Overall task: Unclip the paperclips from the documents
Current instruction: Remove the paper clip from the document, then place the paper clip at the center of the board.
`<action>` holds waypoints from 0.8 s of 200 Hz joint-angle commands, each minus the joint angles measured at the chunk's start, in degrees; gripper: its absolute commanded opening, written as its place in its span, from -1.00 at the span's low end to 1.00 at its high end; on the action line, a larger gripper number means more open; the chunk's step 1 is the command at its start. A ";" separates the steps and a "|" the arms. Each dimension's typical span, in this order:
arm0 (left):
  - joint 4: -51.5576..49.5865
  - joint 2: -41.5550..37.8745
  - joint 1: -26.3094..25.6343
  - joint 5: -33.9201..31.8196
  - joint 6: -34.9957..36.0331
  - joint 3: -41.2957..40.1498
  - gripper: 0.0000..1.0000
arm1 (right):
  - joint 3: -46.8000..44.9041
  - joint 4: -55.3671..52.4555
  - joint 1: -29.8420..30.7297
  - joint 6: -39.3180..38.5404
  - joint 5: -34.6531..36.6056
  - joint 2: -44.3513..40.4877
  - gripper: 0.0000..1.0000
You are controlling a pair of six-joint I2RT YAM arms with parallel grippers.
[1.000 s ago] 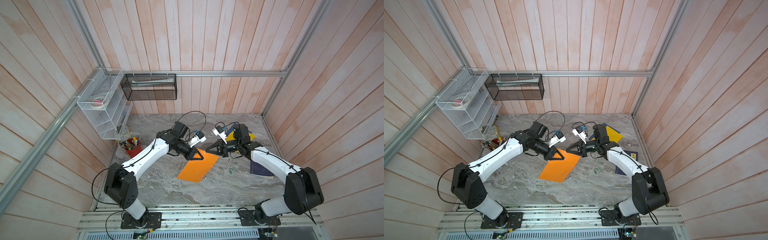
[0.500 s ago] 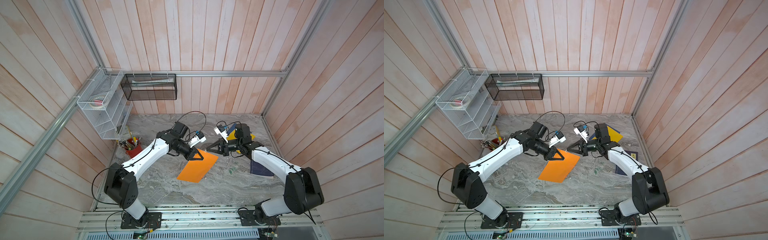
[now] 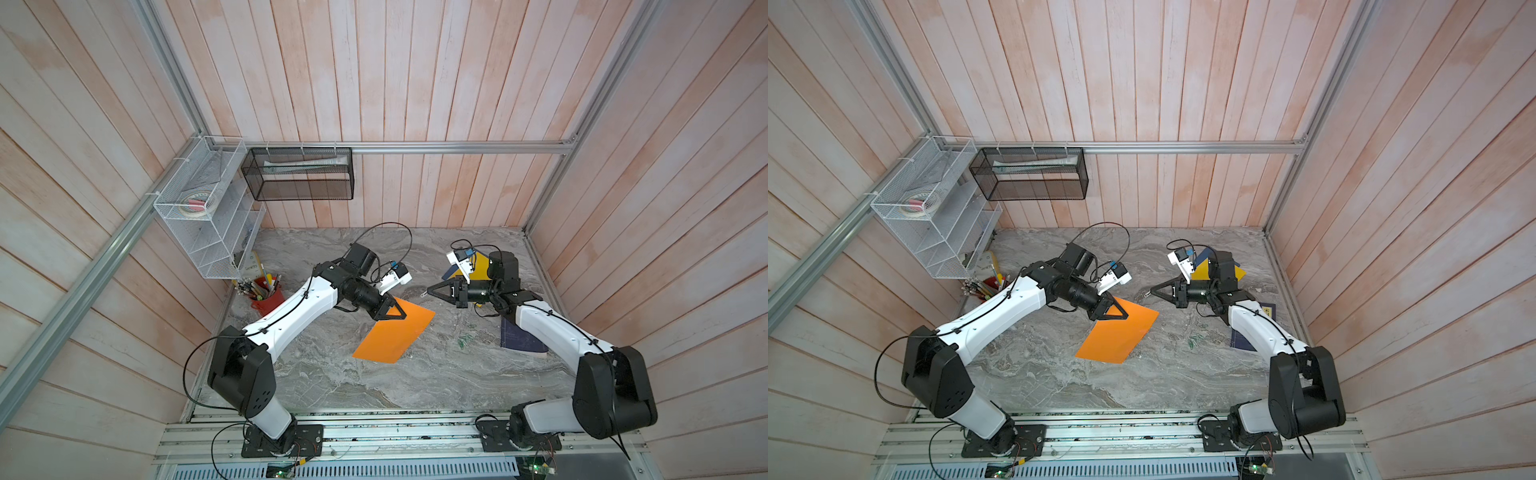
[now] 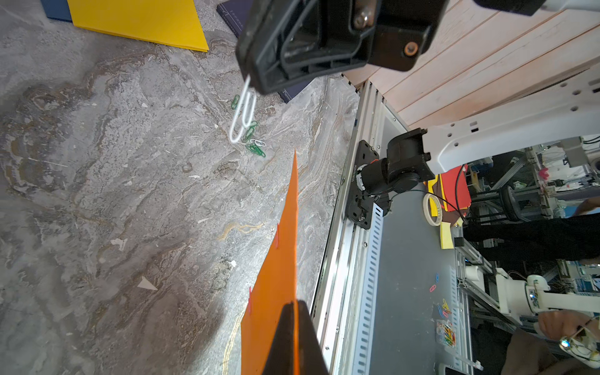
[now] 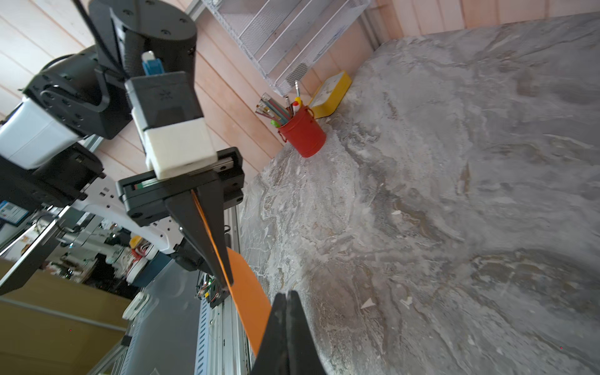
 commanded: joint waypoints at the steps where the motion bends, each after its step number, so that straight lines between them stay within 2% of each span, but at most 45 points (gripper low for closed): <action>1: 2.14 -1.57 0.25 -0.99 -0.51 -0.43 -1.00 | -2.36 0.45 -1.99 3.14 6.72 -1.90 -0.98; 36: 3.70 -1.93 0.88 -1.44 -1.27 -0.53 -1.00 | -8.34 0.91 -5.41 6.82 11.58 -4.98 -0.98; 90: 4.54 -1.98 1.55 -0.90 -1.54 -0.18 -1.00 | -15.64 -5.51 -10.57 8.48 22.32 -8.27 -0.99; 112: 4.87 -1.99 1.69 -0.56 -1.62 -0.29 -1.00 | -18.00 -5.10 -12.75 9.66 23.70 -7.16 -0.99; 160: 4.78 -2.37 1.80 -0.49 -1.62 -0.23 -1.00 | -17.69 -5.40 -12.98 8.29 25.96 -0.64 -1.00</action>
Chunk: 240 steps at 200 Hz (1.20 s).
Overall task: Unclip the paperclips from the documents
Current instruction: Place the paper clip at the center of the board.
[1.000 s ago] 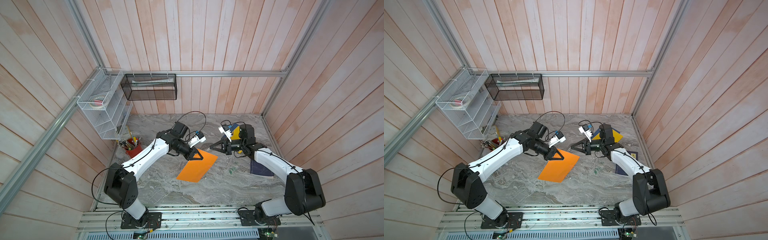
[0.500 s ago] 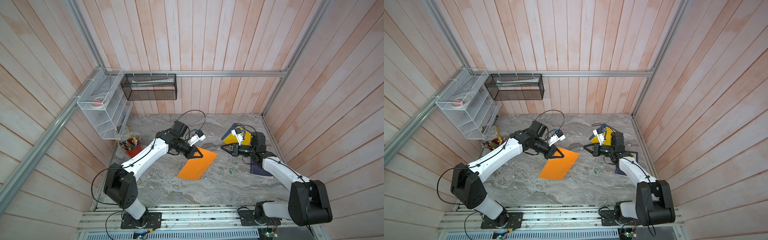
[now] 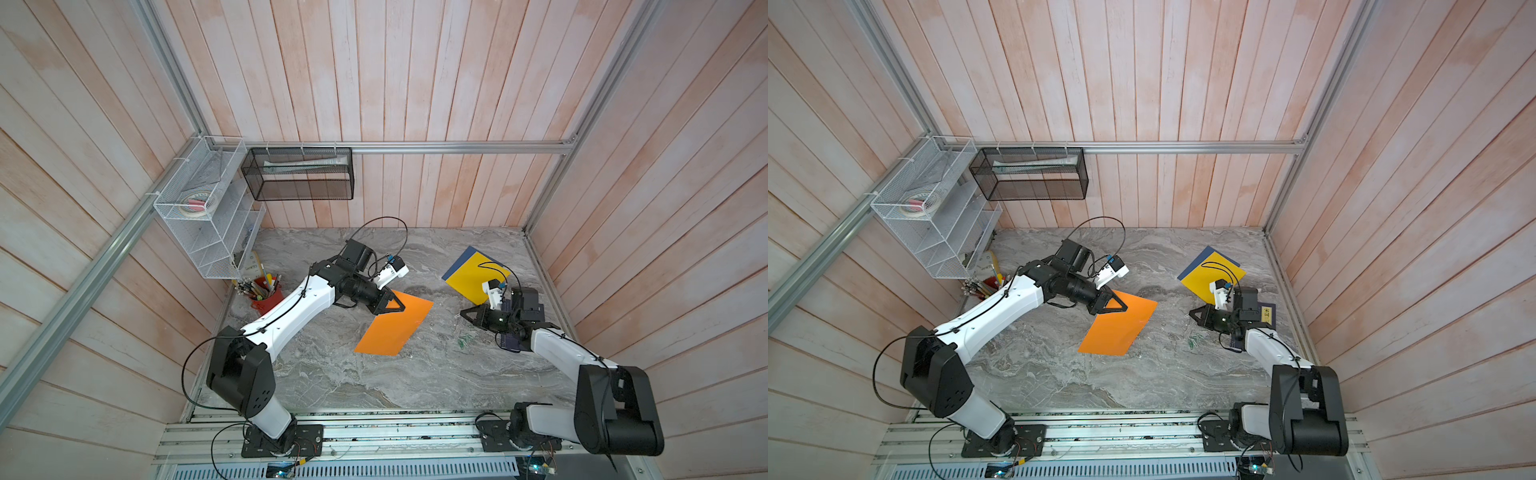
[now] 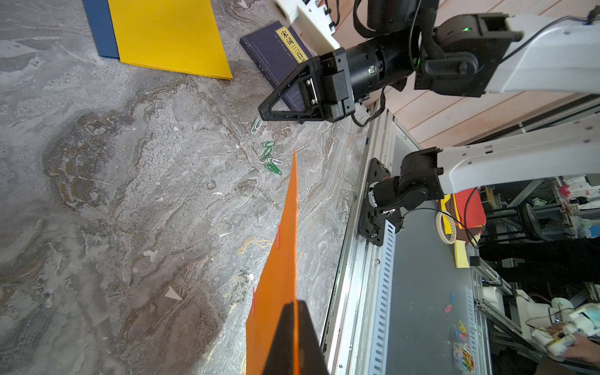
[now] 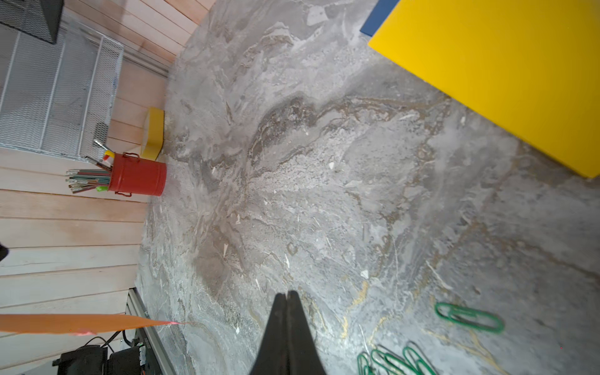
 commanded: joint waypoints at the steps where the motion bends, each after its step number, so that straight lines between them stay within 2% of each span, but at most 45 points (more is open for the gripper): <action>1: 1.08 -2.15 0.28 0.22 -0.07 -0.23 -1.00 | 0.24 -0.94 -0.18 -0.43 2.50 3.25 -1.00; 105: 2.01 -2.54 0.61 0.18 -0.69 -0.98 -1.00 | 2.83 -2.67 -0.14 -2.06 6.72 11.60 -0.96; 160: 2.57 -2.73 0.77 -0.07 -1.04 -1.63 -1.00 | 3.80 -5.37 -0.13 -3.33 8.72 11.89 -0.74; 209: 3.29 -2.73 0.83 -0.09 -1.39 -1.89 -1.00 | 4.86 -7.88 -0.16 -4.32 10.12 10.94 -0.42; 240: 3.90 -3.07 0.88 0.00 -1.72 -2.34 -1.00 | 5.17 -8.67 -0.11 -4.51 10.07 9.78 -0.39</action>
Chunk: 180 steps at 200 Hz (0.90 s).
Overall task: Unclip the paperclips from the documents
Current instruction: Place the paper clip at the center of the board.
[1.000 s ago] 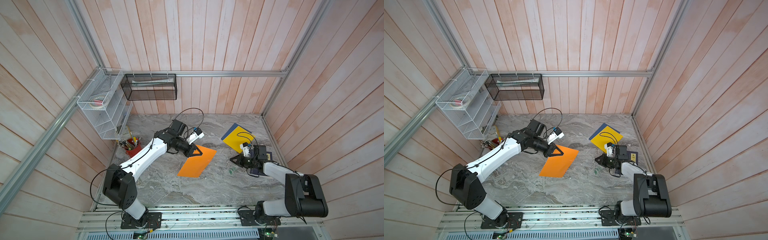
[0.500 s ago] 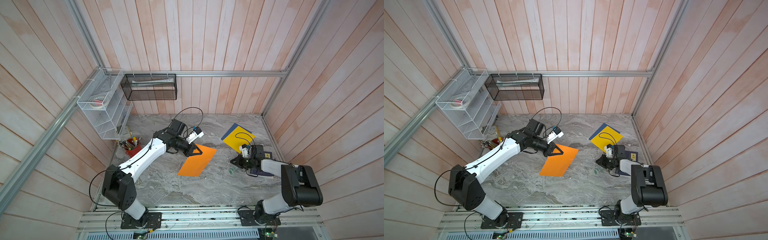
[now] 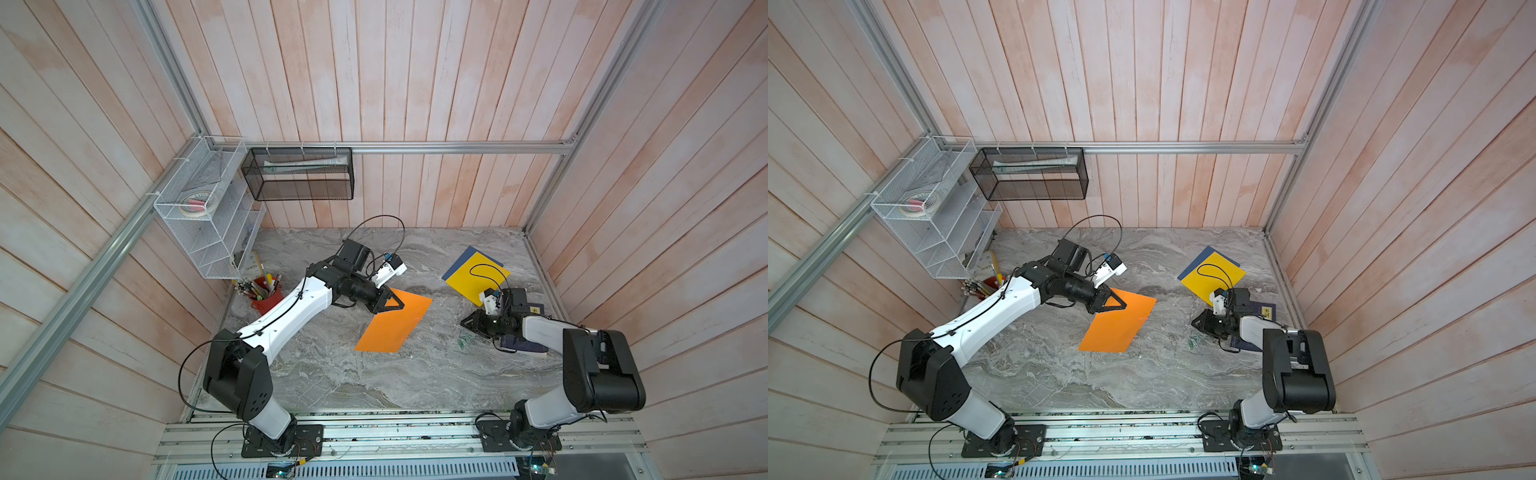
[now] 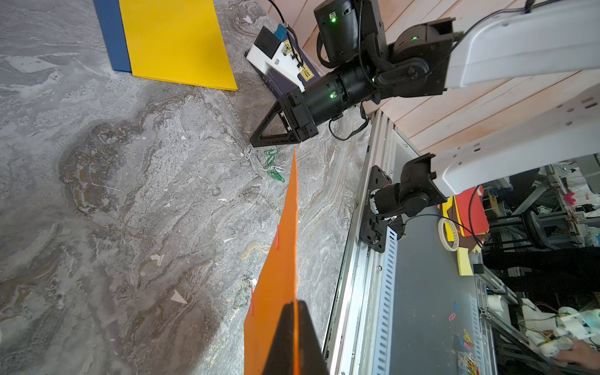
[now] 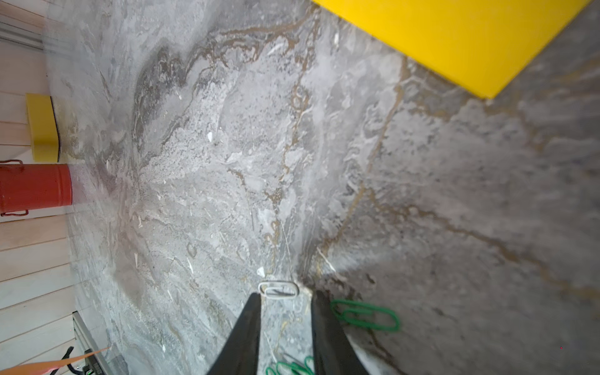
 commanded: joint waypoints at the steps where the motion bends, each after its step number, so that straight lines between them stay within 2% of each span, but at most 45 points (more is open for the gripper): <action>1: 1.56 -1.83 0.40 0.03 -0.53 -1.17 -1.00 | 1.39 -2.45 -0.10 -1.00 0.96 -1.71 -0.39; 75: 7.85 -4.27 1.56 1.48 -3.10 -5.19 -1.00 | 2.91 -3.29 2.26 -3.57 -3.43 -7.28 -0.30; 129: 11.30 -5.05 2.79 3.32 -4.36 -6.65 -1.00 | 4.94 -2.29 7.72 -8.11 -9.45 -11.75 -0.09; 180: 12.60 -6.04 3.58 5.48 -4.76 -7.33 -1.00 | 1.46 9.67 12.70 -6.08 -18.78 -17.95 0.08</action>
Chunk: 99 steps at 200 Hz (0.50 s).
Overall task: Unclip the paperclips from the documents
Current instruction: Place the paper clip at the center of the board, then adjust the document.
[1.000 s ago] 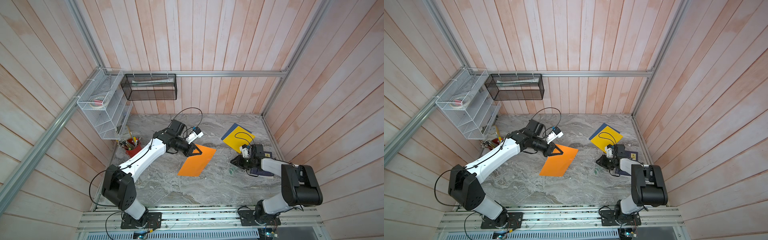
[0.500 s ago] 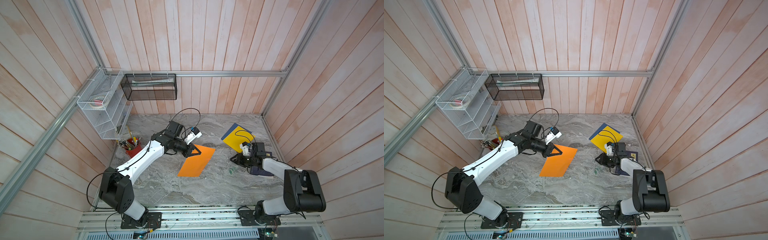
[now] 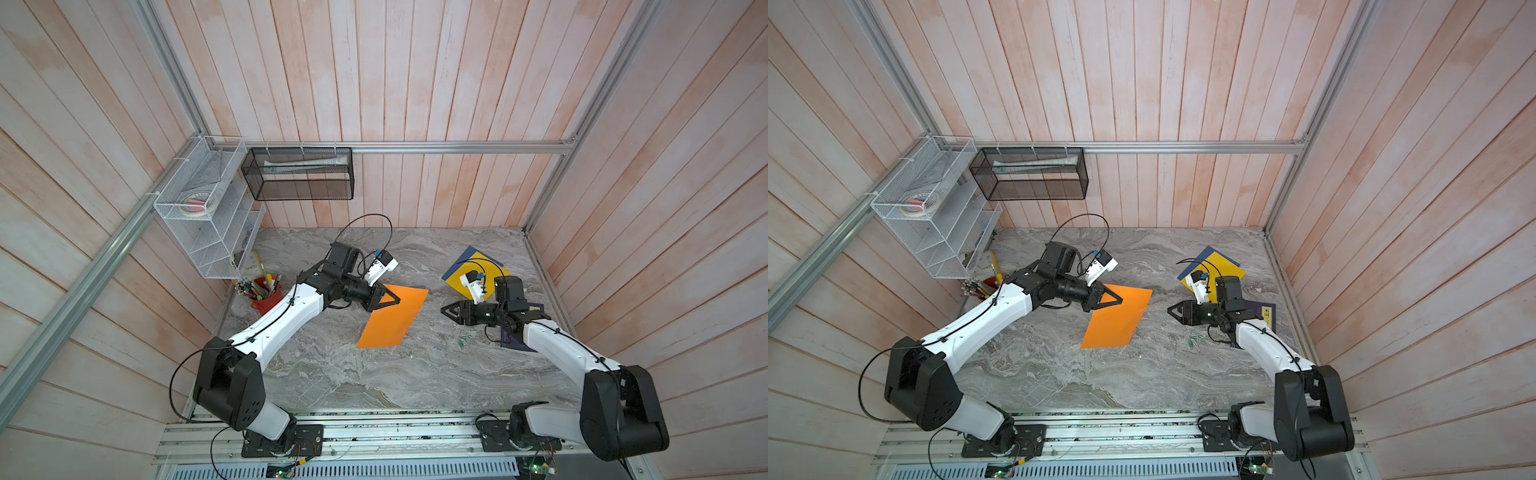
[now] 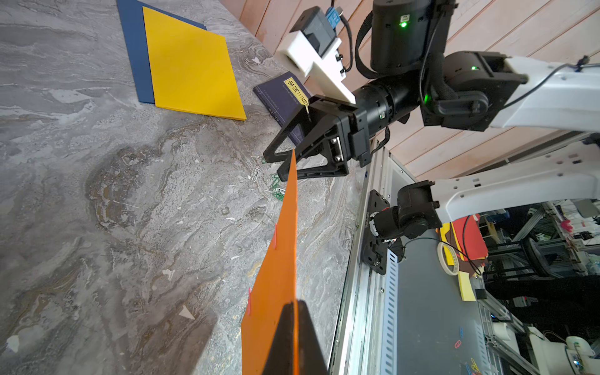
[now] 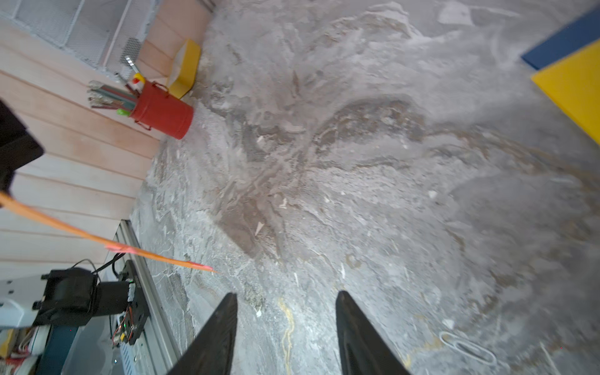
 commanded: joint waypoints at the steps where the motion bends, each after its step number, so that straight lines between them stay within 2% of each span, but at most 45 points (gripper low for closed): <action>1: 1.95 -1.98 0.49 2.45 -0.21 -0.67 -1.00 | -1.91 8.07 1.55 0.86 -6.91 -3.16 0.08; 48: 2.59 -2.85 0.72 5.92 0.02 -0.73 -1.00 | -5.58 21.95 3.86 4.74 -13.50 -7.27 0.32; 99: 2.15 -2.70 0.70 9.68 0.44 -0.30 -1.00 | -4.29 31.21 4.58 7.25 -19.84 -3.46 0.38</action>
